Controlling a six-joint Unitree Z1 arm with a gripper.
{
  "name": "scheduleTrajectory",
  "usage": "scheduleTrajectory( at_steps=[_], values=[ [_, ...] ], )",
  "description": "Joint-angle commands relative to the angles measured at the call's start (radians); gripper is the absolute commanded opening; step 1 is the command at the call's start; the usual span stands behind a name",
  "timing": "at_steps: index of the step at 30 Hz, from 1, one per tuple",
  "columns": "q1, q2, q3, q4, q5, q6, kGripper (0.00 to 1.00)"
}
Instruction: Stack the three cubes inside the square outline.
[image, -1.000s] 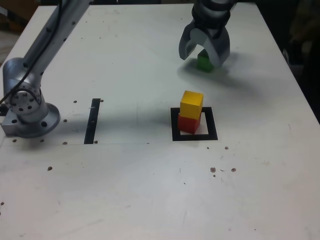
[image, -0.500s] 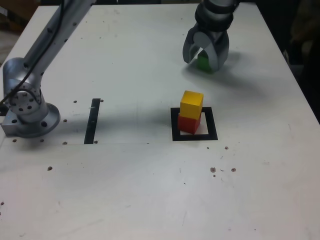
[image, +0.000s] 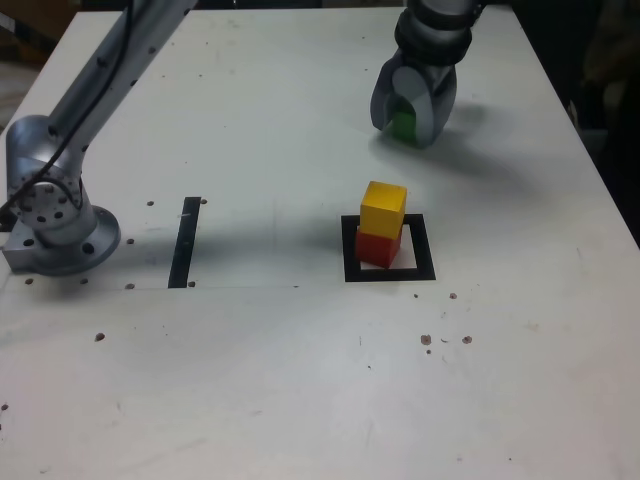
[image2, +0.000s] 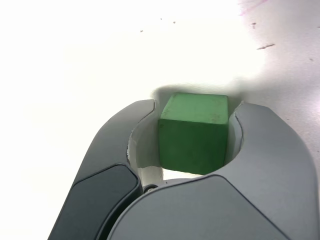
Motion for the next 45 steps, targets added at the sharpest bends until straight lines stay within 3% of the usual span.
scheduleTrajectory(
  at_steps=[1,7,12,19,24,32,45],
  values=[
    [-0.004,-0.004,-0.006,0.001,0.001,-0.005,0.15],
    [-0.022,-0.048,-0.021,0.051,-0.005,-0.047,0.08],
    [-0.056,-0.133,-0.035,0.130,-0.037,-0.120,0.06],
    [-0.169,-0.301,-0.005,0.251,-0.047,-0.272,0.06],
    [-0.255,-0.370,0.040,0.287,-0.058,-0.360,0.06],
    [-0.369,-0.401,0.136,0.292,-0.082,-0.506,0.06],
    [-0.506,-0.363,0.187,0.280,-0.138,-0.837,0.07]
  ],
)
